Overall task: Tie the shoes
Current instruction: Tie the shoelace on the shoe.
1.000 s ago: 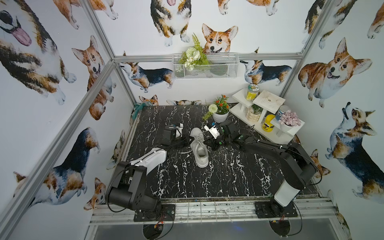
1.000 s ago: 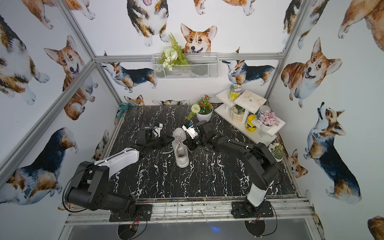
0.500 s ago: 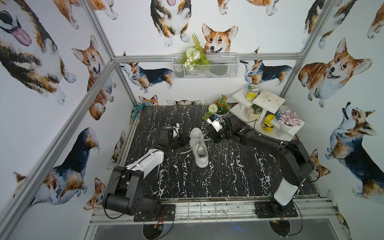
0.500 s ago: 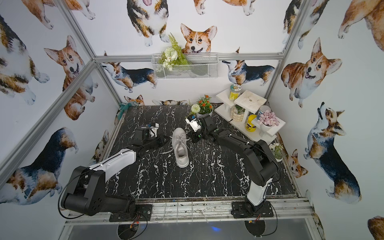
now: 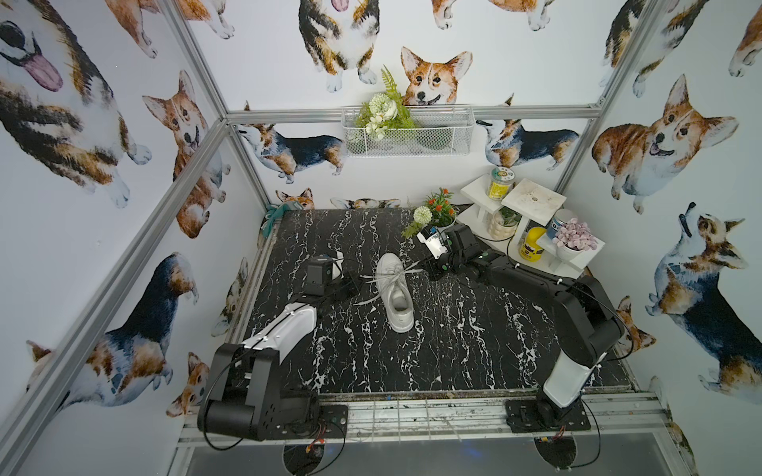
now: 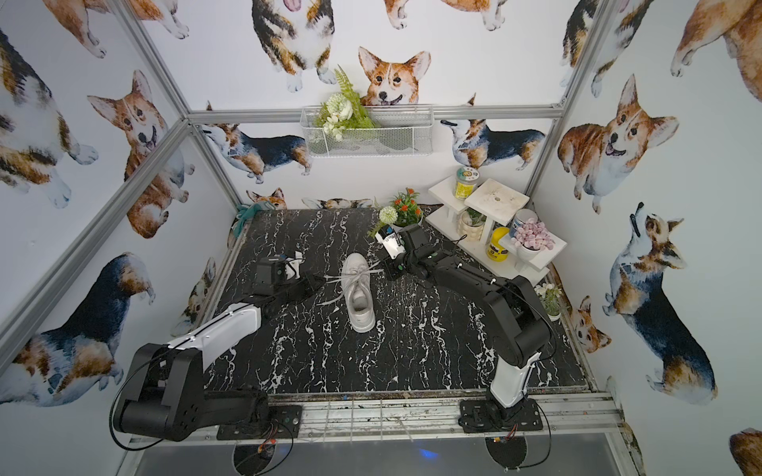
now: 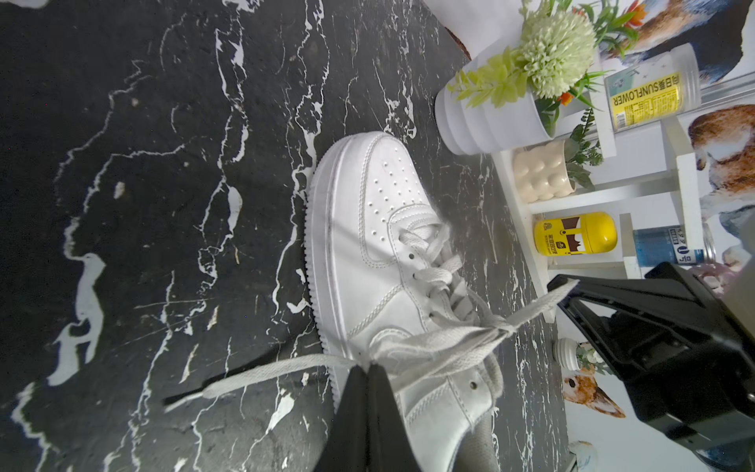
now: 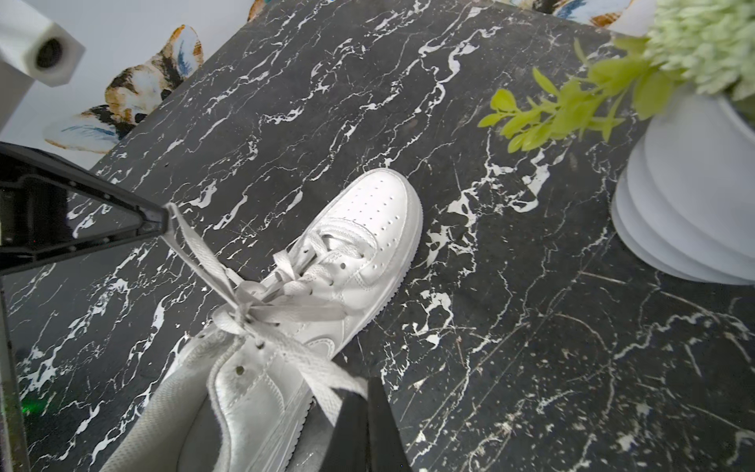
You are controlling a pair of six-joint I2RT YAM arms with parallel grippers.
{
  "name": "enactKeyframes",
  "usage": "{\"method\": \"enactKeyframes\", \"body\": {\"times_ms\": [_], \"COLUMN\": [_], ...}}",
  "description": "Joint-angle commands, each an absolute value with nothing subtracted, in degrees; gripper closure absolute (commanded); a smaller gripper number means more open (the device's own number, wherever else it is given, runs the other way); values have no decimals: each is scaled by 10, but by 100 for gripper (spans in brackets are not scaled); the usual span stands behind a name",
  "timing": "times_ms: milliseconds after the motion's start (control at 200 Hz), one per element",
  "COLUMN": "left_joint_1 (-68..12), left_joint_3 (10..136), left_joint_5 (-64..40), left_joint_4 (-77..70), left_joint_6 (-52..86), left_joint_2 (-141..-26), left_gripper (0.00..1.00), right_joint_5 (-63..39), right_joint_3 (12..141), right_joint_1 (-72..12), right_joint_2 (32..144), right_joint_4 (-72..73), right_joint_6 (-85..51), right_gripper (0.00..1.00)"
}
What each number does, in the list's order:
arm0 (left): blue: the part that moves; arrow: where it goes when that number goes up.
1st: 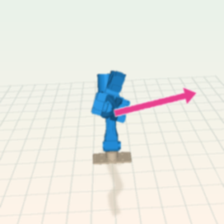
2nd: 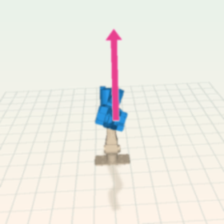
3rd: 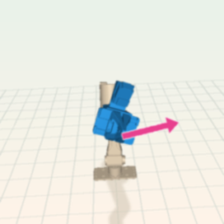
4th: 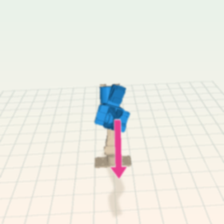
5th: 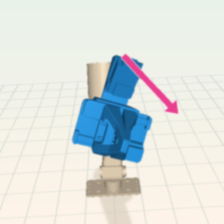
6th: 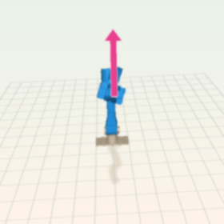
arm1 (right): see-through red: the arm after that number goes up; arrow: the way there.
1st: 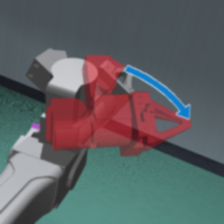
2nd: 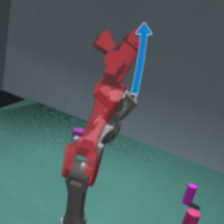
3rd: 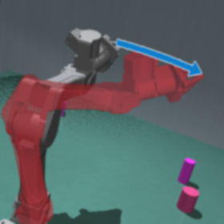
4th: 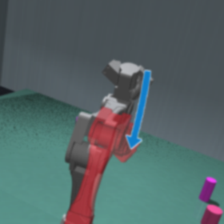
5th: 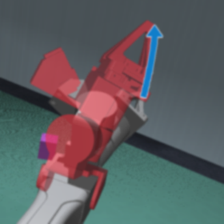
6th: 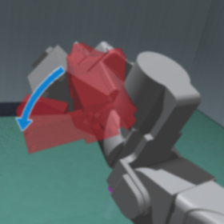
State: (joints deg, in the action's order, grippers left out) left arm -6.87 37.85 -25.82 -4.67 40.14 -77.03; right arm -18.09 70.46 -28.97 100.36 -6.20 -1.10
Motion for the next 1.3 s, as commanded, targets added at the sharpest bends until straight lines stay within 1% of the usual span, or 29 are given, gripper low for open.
{"method": "enactKeyframes", "body": {"times_ms": [0,531,761,906,996,1166,1201,1271,1296], "left_joint_1": [-61,-37,-33,-33,-33,-37,-37,-37,-37], "left_joint_3": [375,365,362,363,363,369,370,373,377], "left_joint_5": [-260,-268,-268,-284,-298,-320,-321,-313,-308], "left_joint_4": [-37,-33,-32,-41,-52,-56,-56,-48,-42], "left_joint_6": [387,381,380,379,381,372,366,348,339], "left_joint_2": [-766,-758,-756,-757,-754,-754,-753,-747,-743], "left_gripper": [100,100,100,100,100,100,88,77,72], "right_joint_5": [-165,-131,-150,-218,-223,-232,-236,-239,-240], "right_joint_3": [704,653,630,618,624,631,635,647,652], "right_joint_1": [-287,-256,-245,-256,-273,-282,-283,-285,-285], "right_joint_2": [1002,985,974,968,976,978,976,972,970], "right_joint_4": [-66,-54,-31,0,-5,12,15,9,5], "right_joint_6": [-11,-42,-59,-29,-5,-9,-8,-8,-7], "right_gripper": [100,100,100,100,100,100,100,100,100]}}
